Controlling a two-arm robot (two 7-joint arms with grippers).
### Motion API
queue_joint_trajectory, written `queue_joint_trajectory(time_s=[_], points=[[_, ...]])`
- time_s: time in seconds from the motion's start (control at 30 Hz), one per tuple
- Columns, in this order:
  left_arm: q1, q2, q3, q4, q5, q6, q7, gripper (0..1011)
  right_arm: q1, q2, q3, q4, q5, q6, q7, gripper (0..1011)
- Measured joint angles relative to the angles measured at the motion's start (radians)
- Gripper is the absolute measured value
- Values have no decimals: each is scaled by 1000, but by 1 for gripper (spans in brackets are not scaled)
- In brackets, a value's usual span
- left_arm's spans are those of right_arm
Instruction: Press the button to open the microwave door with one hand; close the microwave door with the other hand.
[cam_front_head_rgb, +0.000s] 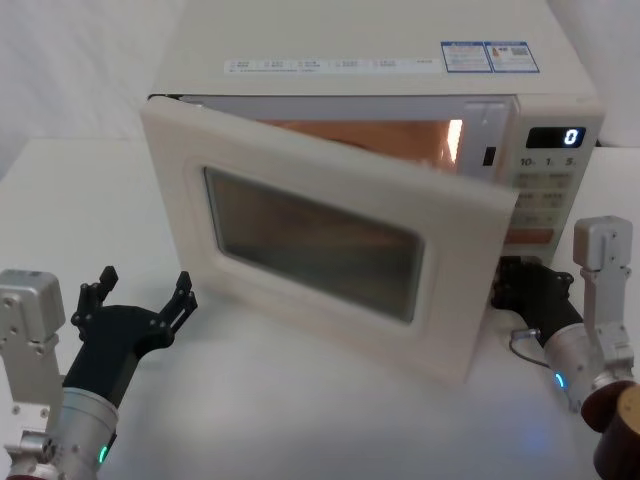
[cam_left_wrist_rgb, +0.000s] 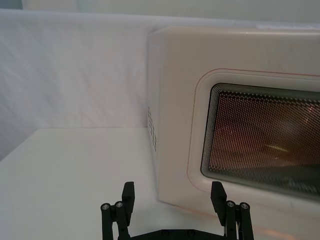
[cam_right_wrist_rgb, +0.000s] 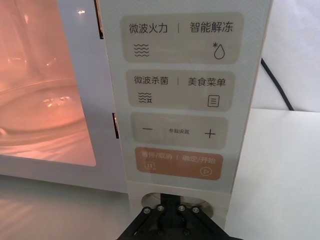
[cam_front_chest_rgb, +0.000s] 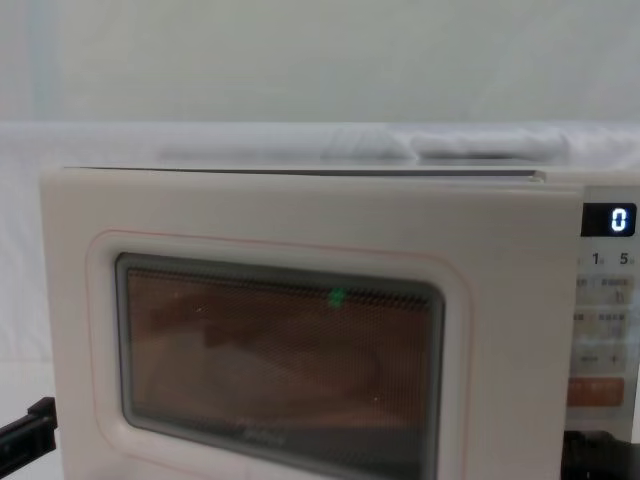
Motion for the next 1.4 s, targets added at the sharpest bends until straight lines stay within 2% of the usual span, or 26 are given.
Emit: queue_joint_trajectory(time_s=[1.4], points=[[0, 0, 0, 0, 0, 0, 0, 1001, -56, 6, 5, -67, -4, 16, 1, 0]])
